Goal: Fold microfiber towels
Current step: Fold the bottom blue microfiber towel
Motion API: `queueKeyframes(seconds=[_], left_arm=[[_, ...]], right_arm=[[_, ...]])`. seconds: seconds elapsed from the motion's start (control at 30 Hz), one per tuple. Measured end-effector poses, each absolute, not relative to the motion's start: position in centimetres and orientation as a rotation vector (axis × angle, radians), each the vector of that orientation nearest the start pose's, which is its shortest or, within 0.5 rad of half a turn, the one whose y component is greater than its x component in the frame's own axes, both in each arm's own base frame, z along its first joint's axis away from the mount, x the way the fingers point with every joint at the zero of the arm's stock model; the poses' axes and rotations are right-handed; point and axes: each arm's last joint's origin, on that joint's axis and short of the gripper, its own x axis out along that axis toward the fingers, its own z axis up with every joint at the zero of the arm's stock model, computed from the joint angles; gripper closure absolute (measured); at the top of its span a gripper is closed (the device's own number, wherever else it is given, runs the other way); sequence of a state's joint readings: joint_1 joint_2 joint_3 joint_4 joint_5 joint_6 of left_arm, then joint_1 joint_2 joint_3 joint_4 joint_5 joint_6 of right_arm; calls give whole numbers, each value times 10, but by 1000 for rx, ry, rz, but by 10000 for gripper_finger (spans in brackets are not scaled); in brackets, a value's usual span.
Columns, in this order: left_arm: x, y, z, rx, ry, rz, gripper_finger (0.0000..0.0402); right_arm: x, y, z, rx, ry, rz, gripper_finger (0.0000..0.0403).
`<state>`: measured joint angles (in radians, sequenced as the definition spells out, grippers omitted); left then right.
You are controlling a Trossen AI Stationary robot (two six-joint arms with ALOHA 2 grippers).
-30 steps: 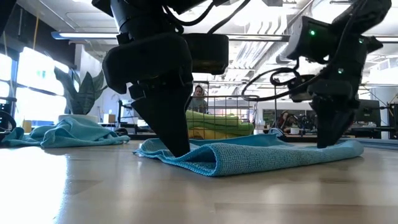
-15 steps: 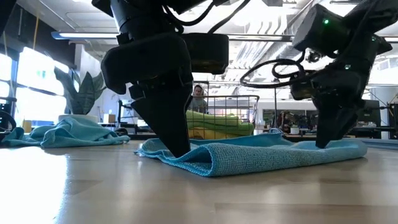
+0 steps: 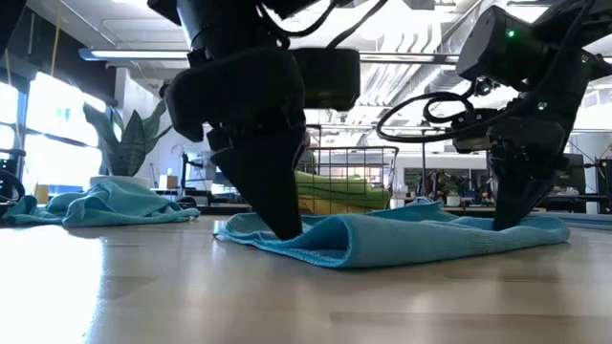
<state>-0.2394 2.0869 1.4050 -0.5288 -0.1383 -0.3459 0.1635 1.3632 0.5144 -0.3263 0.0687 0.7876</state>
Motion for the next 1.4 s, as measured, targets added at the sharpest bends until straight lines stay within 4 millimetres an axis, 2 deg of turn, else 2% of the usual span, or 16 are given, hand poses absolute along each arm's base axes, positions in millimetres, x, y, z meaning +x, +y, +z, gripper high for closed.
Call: queueKeyframes(seconds=[0.1,0.23,0.33,0.47,0.57,0.67,0.77,0.83,0.93,1.13,1.4], left_arm=[[406,-98,144,-48,1159,90,287],[407,-103,163,-32,1142,82,287],[401,-107,173,-11,1151,83,287],[394,-115,191,-13,1125,65,287],[385,-122,199,-10,1136,64,287],[378,-128,209,5,1128,65,287],[375,-134,215,-7,1111,66,287],[366,-137,217,2,1152,74,287],[362,-143,225,-1,1125,62,287],[350,-149,230,45,1149,93,287],[346,-153,230,76,1153,103,287]], right_arm=[[206,32,128,554,1144,-385,385],[202,29,128,534,1190,-404,399],[199,26,130,508,1252,-435,398],[195,21,145,394,1381,-516,400],[202,19,169,337,1395,-578,401],[205,19,184,330,1412,-614,402],[216,23,194,395,1349,-599,402],[224,27,195,424,1341,-590,402],[239,37,197,438,1333,-550,402],[278,65,194,378,1368,-467,402],[314,96,188,320,1435,-398,402]])
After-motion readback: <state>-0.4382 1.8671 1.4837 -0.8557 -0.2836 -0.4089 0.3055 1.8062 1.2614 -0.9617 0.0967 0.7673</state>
